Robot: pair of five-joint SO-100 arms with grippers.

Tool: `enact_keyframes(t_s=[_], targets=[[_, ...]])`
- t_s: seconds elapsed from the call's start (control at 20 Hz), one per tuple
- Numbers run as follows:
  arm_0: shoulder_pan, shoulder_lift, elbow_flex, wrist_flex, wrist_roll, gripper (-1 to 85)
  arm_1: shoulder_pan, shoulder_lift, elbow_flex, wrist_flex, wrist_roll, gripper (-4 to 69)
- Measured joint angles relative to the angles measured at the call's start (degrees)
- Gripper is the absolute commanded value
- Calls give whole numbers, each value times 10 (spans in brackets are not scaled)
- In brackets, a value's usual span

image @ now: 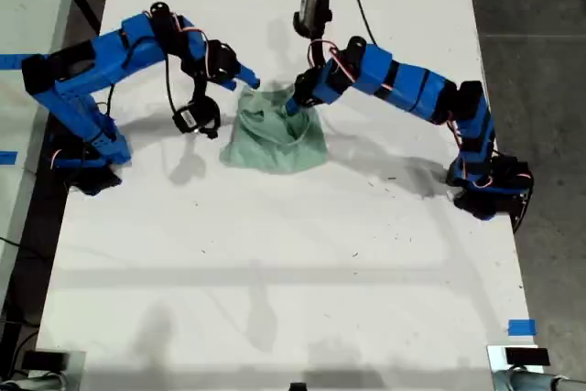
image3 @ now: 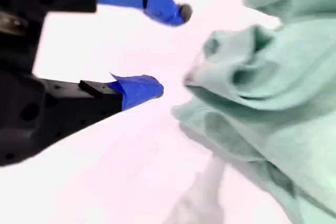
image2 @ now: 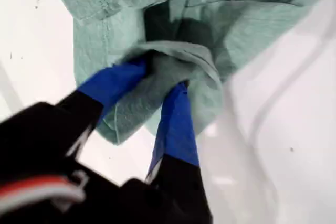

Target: Fold tshirt

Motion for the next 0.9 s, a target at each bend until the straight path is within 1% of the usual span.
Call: enact_keyframes(t_s=[0.15,0.25,0.35,0.5,0.6,0.7,0.75,0.8,0.85,0.9], targets=[[-144,127,4,40,57,288,105,110,0,76,-40,289],[-213,190,13,60,85,283,179,198,11,124,-60,272],[-224,246,50,62,90,276,218,285,72,159,-69,258],[-216,378,173,37,77,243,229,456,265,158,-69,231],[-173,495,271,12,47,196,222,590,420,142,-49,204],[-98,606,352,-14,-3,111,182,720,564,125,-17,218],[-55,664,396,-37,-29,41,150,787,635,120,4,197],[-5,729,445,-69,-57,1,111,850,697,120,25,174],[50,787,497,-99,-78,1,70,914,754,118,53,140],[91,838,548,-115,-103,1,30,976,810,109,84,90]])
